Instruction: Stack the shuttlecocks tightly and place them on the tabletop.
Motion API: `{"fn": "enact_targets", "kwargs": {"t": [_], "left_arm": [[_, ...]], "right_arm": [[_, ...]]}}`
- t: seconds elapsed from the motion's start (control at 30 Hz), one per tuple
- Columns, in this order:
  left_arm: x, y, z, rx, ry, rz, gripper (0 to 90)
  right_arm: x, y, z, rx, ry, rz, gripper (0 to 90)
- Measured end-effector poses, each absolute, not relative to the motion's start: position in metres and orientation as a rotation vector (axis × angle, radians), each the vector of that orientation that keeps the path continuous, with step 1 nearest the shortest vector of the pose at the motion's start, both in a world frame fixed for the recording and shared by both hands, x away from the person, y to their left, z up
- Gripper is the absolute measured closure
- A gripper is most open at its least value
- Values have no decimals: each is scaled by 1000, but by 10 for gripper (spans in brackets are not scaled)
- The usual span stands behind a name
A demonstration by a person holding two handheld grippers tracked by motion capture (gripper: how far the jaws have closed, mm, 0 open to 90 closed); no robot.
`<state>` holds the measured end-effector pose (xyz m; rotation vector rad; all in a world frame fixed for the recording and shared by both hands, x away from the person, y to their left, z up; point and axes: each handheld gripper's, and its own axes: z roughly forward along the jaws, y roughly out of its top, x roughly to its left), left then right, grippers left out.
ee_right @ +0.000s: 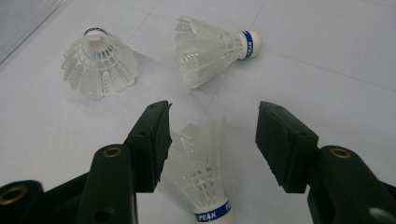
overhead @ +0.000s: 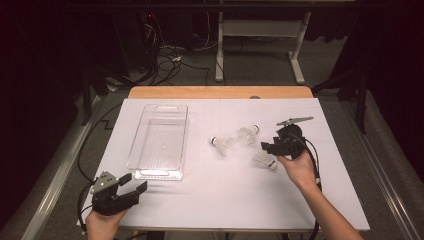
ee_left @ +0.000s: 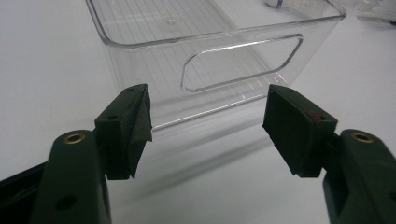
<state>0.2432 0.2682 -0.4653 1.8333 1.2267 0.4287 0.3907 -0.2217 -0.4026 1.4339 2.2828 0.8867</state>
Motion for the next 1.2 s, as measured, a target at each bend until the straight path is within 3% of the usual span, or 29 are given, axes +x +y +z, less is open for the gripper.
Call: {"fn": "enact_targets", "kwargs": {"t": [1.03, 1.2], "left_arm": [[243, 269, -465, 1832, 1224, 422, 330], [243, 269, -465, 1829, 1224, 423, 330]], "right_arm": [[418, -199, -412, 1515, 2360, 684, 456], [418, -200, -412, 1516, 2364, 679, 516]]}}
